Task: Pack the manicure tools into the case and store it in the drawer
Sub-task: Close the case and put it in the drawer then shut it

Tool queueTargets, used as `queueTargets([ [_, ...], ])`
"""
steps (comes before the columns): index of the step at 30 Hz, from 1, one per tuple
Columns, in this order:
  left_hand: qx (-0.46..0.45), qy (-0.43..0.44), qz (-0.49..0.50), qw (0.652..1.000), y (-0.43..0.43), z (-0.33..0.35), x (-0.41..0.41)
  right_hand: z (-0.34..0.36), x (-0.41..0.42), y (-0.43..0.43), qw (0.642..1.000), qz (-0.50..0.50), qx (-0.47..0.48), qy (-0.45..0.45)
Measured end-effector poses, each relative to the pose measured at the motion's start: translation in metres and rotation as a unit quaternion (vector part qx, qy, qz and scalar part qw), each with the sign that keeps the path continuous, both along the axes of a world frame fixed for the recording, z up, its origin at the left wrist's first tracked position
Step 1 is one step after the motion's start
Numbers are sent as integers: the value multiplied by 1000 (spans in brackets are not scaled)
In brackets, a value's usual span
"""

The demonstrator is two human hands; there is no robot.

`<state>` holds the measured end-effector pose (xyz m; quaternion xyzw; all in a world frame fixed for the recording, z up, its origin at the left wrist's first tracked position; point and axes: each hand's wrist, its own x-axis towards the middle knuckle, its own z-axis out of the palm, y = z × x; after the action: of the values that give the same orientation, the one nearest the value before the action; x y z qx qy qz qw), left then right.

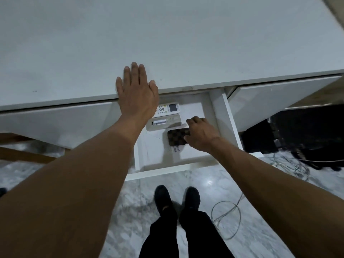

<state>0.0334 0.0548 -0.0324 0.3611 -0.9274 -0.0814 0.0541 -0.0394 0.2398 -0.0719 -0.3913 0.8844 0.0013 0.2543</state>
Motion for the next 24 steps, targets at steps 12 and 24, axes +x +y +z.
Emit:
queueTargets([
  [12, 43, 22, -79, 996, 134, 28, 91, 81, 28, 50, 997, 1, -70, 36],
  [24, 76, -69, -69, 992, 223, -11, 161, 55, 102, 133, 994, 29, -85, 68],
])
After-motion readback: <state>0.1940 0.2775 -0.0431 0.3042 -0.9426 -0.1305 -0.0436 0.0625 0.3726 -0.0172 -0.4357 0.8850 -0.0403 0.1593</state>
